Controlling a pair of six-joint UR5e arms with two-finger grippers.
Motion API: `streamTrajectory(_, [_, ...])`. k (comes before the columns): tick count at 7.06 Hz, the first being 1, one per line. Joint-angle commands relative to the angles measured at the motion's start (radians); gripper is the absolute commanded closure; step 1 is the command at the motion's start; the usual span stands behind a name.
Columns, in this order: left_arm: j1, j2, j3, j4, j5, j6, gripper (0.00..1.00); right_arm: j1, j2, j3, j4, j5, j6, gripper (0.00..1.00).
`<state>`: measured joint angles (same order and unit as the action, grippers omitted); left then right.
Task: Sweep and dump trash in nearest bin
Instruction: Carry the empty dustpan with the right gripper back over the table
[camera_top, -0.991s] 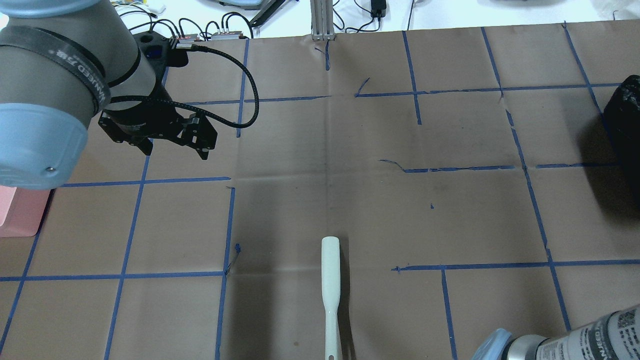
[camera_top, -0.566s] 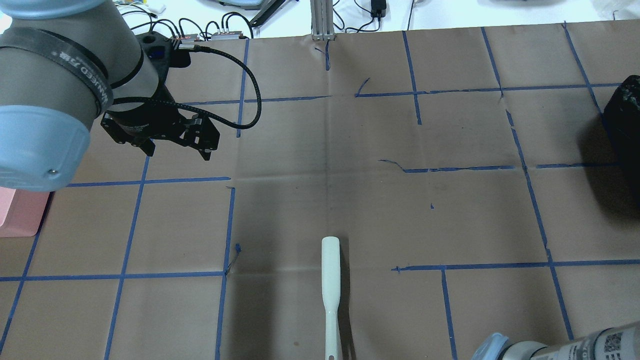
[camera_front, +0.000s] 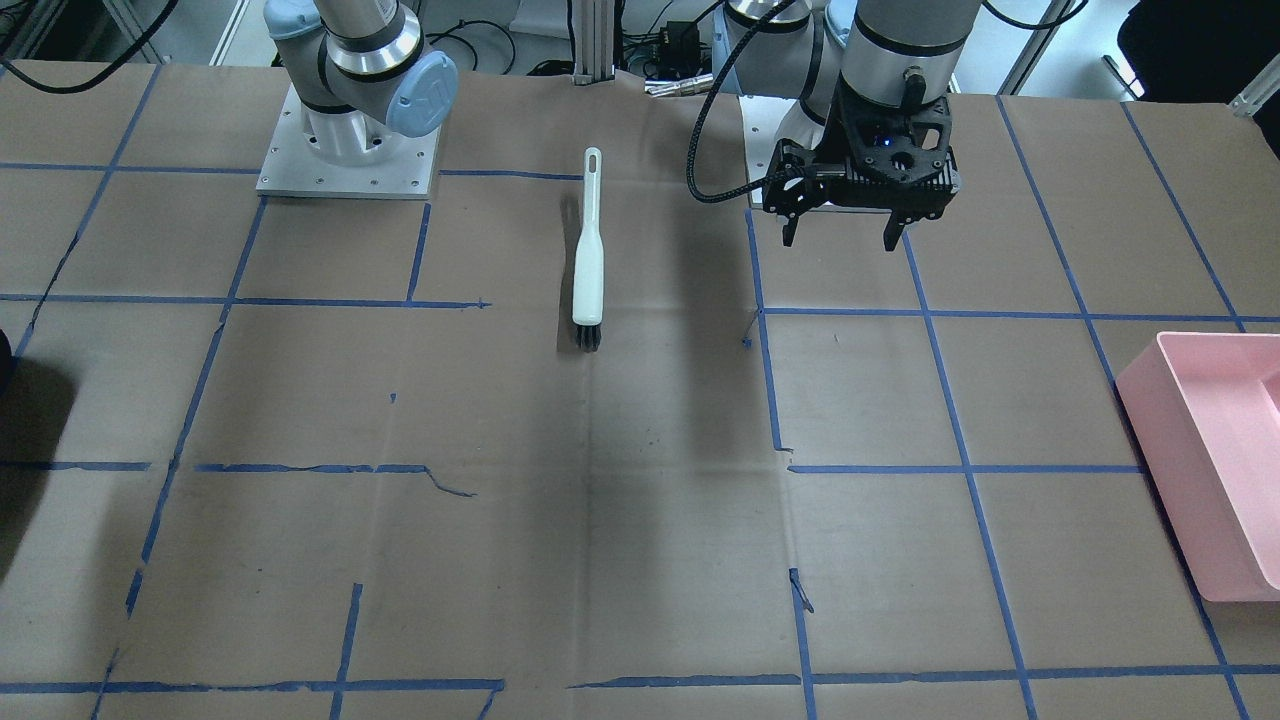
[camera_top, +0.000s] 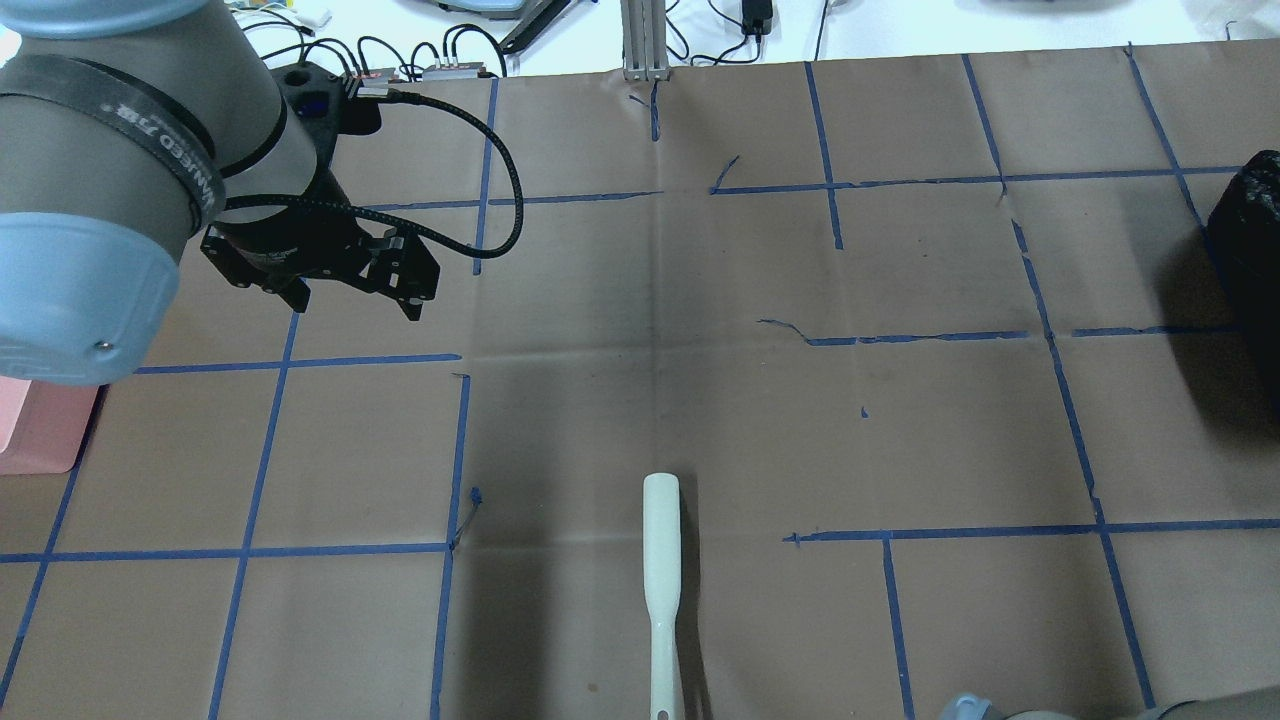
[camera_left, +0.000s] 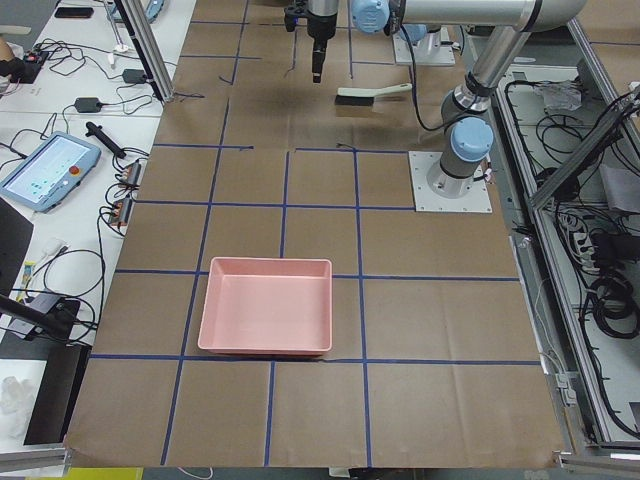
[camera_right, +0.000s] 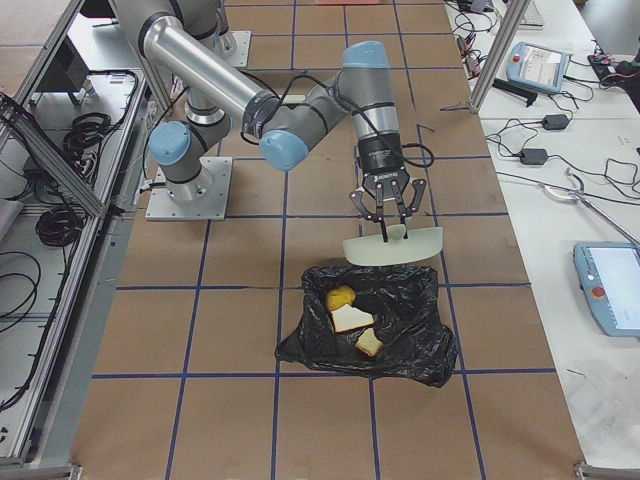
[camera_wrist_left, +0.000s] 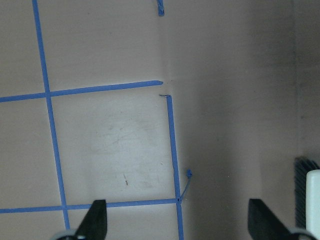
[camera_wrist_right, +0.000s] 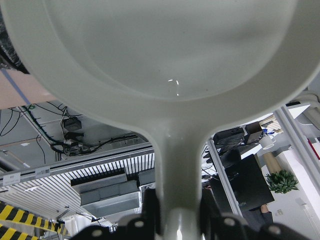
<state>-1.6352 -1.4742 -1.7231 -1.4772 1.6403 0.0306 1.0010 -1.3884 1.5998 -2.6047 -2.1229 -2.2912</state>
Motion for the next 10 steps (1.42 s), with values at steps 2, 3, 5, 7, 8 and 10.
streamTrajectory(2, [0.0,-0.005,0.0,0.0,0.001,0.0,0.01,0.155,-0.035,0.063,0.005,0.0,0.287,0.95])
streamTrajectory(3, [0.0,-0.005,0.0,0.002,0.001,0.0,0.01,0.216,-0.062,0.109,0.005,0.029,0.373,0.96])
streamTrajectory(5, [0.0,-0.008,0.0,0.0,0.001,-0.001,0.01,0.302,-0.104,0.17,0.07,0.135,0.601,0.94])
streamTrajectory(7, [0.0,-0.008,0.0,0.002,0.001,-0.001,0.01,0.396,-0.151,0.172,0.292,0.17,0.959,0.95])
streamTrajectory(8, [0.0,-0.009,0.0,0.002,0.001,-0.001,0.01,0.444,-0.158,0.17,0.369,0.196,1.13,0.95])
streamTrajectory(10, [0.0,-0.009,-0.001,0.002,0.001,-0.001,0.01,0.534,-0.153,0.169,0.483,0.269,1.452,0.94])
